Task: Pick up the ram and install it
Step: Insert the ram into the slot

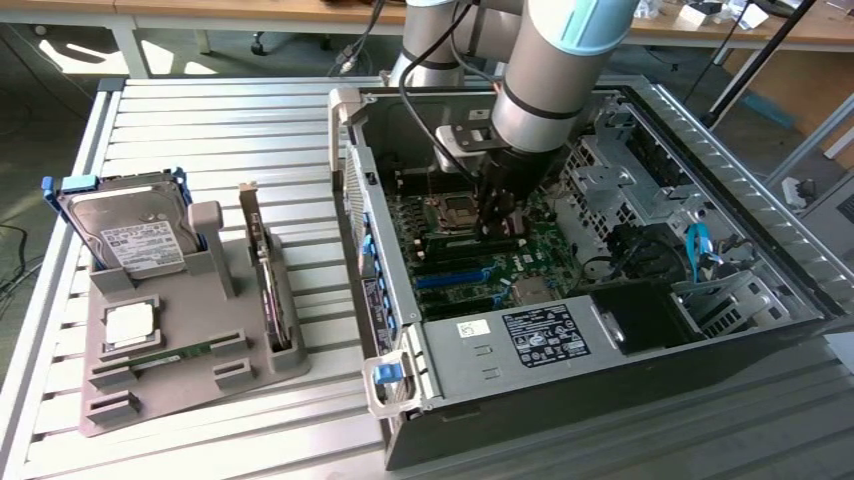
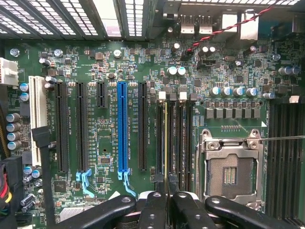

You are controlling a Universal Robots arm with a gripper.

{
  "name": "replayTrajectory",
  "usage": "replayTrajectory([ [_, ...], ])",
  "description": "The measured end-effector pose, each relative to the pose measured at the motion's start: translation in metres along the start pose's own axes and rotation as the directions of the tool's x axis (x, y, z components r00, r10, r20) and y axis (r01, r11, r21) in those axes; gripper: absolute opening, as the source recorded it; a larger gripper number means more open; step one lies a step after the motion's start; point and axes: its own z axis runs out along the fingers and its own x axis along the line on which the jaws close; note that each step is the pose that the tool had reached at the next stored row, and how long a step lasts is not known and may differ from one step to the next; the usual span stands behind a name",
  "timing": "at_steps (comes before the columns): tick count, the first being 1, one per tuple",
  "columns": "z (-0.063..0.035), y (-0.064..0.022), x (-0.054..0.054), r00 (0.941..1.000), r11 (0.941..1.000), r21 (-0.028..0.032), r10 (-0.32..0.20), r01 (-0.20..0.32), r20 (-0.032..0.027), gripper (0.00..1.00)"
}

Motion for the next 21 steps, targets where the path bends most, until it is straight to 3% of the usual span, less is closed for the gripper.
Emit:
replayTrajectory([
  [21, 0.0037, 0.0001, 0.0003, 1.0, 1.0, -0.0002, 0.0, 0.0, -0.0005, 0.12],
])
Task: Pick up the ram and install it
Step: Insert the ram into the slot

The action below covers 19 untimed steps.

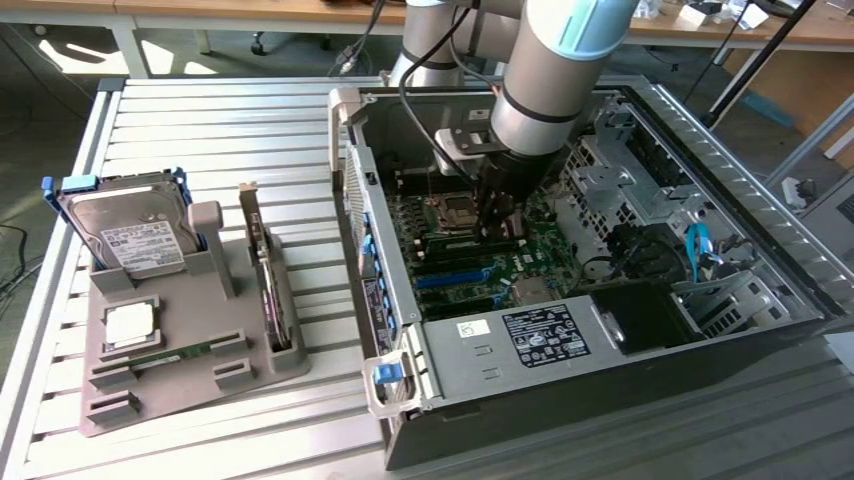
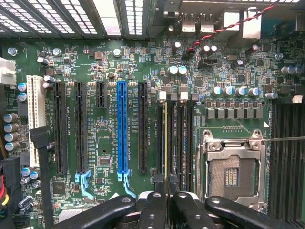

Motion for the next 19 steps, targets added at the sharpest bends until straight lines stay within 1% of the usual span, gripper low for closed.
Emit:
replayTrajectory([
  [12, 0.0001, 0.0, -0.0001, 1.0, 1.0, 0.0004, 0.0, 0.0, 0.0007, 0.12],
  [19, -0.0018, 0.0, -0.0002, 1.0, 1.0, 0.0004, 0.0, 0.0, -0.0004, 0.12],
])
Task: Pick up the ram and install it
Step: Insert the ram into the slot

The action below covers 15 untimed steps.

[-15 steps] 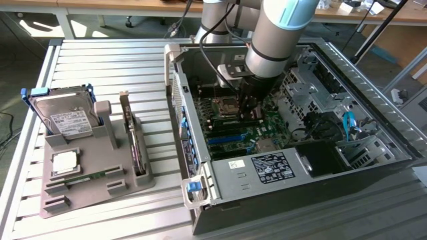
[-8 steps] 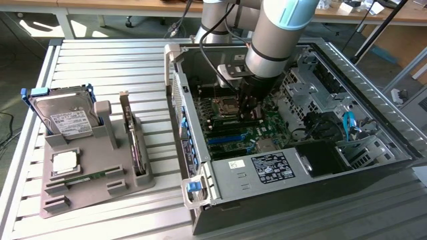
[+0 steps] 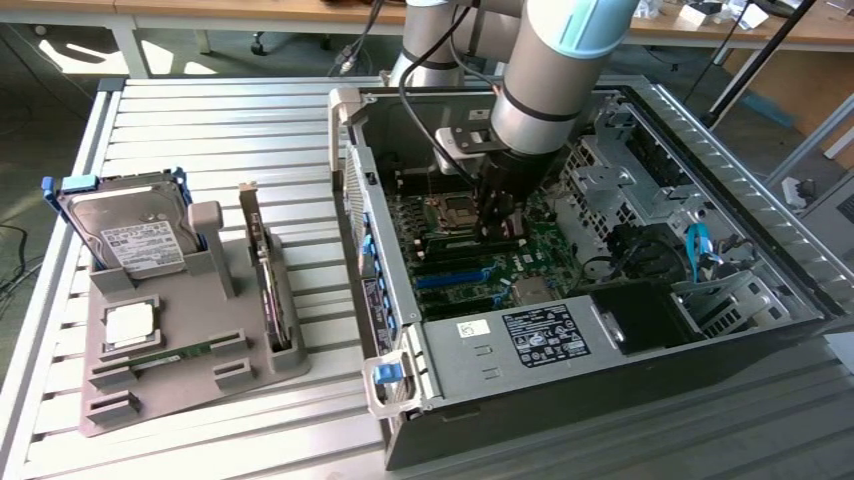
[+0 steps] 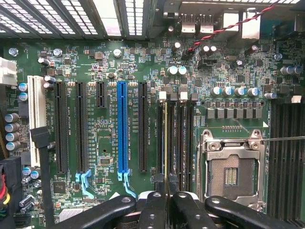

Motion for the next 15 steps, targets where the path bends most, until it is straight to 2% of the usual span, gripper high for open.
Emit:
replayTrajectory([
  [4, -0.0002, 0.0, 0.0, 1.0, 1.0, -0.0001, 0.0, 0.0, -0.0004, 0.12],
  [7, -0.0001, -0.0001, 0.0, 1.0, 1.0, -0.0001, 0.0, 0.0, -0.0038, 0.12],
  [15, 0.0013, -0.0006, 0.0003, 1.0, 1.0, -0.0001, 0.0, 0.0, -0.004, 0.12],
])
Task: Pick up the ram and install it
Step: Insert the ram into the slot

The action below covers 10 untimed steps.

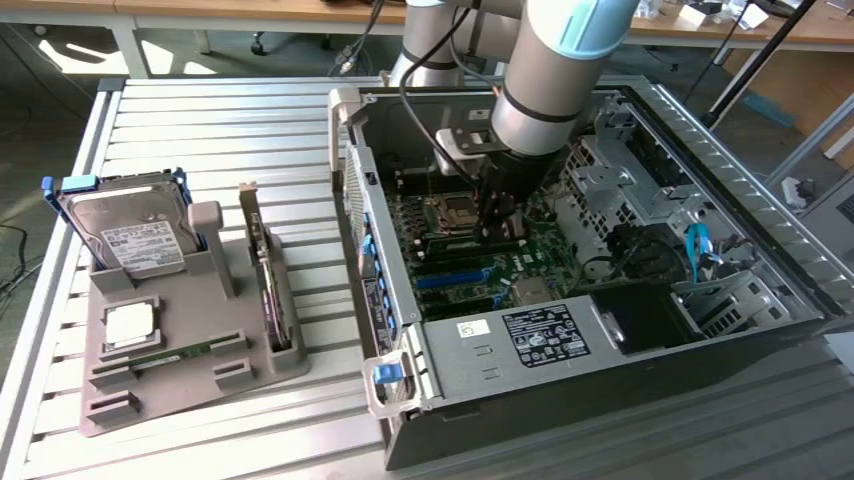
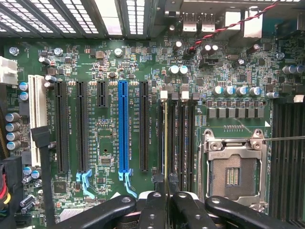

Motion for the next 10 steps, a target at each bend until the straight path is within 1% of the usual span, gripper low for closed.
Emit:
replayTrajectory([
  [10, 0.0017, 0.0, 0.0001, 1.0, 1.0, 0.0, 0.0, 0.0, 0.0, 0.12],
])
